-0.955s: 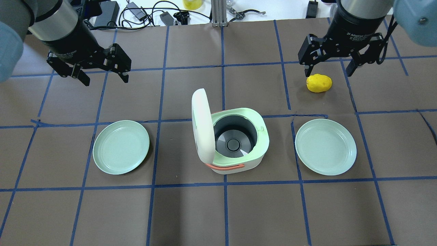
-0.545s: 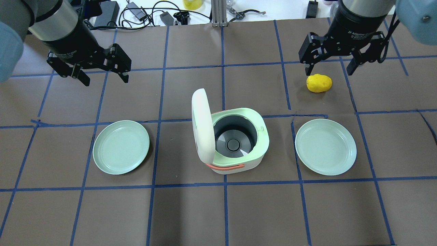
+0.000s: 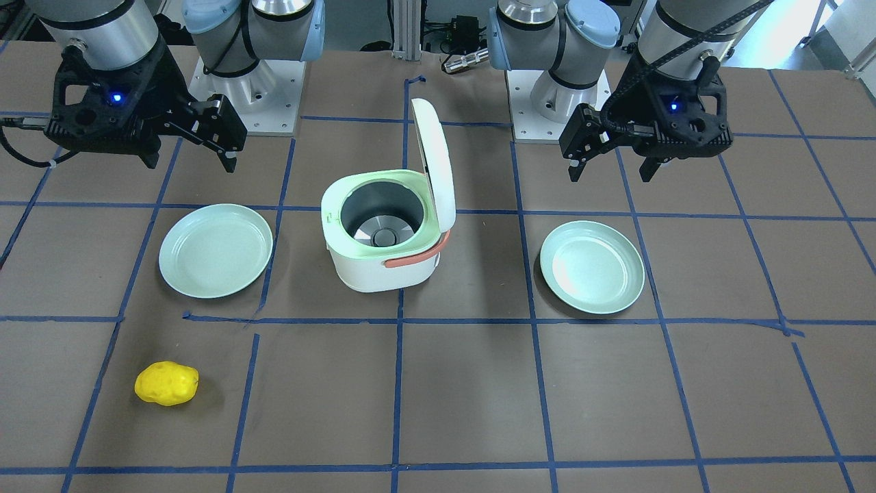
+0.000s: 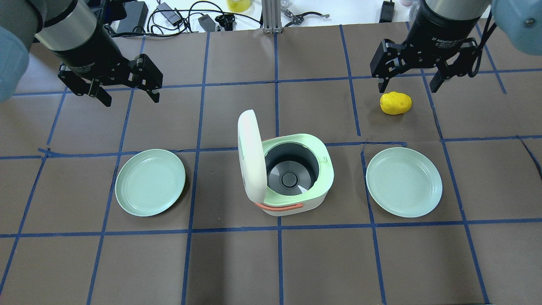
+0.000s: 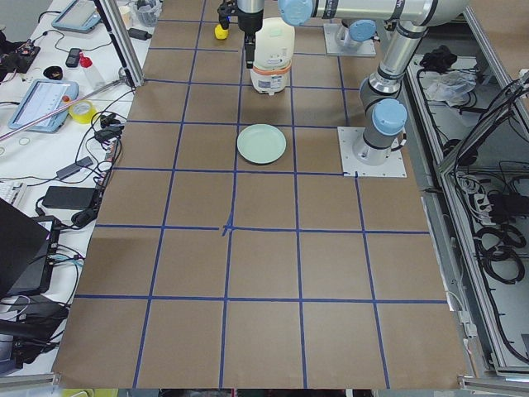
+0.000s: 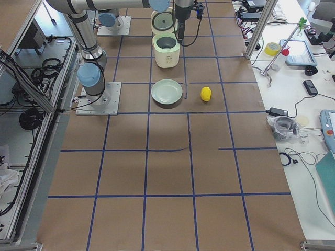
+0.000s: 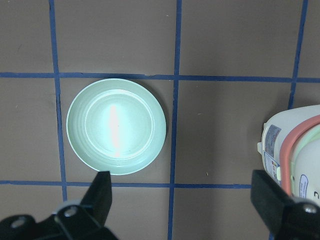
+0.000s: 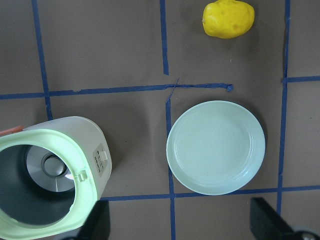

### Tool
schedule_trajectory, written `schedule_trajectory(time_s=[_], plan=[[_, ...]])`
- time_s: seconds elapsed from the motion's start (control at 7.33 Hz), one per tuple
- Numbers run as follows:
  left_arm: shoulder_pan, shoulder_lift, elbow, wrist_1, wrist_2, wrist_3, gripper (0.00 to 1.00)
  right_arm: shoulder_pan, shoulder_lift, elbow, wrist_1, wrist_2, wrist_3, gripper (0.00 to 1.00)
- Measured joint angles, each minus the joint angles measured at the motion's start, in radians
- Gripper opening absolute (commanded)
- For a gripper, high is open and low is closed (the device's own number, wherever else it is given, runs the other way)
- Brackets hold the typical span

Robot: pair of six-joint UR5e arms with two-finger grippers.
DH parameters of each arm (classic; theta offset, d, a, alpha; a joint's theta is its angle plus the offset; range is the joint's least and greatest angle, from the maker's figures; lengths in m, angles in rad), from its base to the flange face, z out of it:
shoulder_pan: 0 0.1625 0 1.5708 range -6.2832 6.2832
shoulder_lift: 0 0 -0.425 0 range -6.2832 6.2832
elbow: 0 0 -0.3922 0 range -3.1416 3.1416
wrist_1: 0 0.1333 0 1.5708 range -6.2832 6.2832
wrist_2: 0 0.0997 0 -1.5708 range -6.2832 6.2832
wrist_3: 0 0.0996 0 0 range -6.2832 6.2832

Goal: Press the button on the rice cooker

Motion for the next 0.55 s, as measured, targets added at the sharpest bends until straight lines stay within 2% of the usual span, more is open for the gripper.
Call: schedule_trajectory(time_s=[0.55], plan=[[0.000, 0.000, 0.000, 0.000, 0.000, 0.000, 1.00, -0.007, 0.013, 0.006, -0.012, -0.008, -0.001, 1.00]])
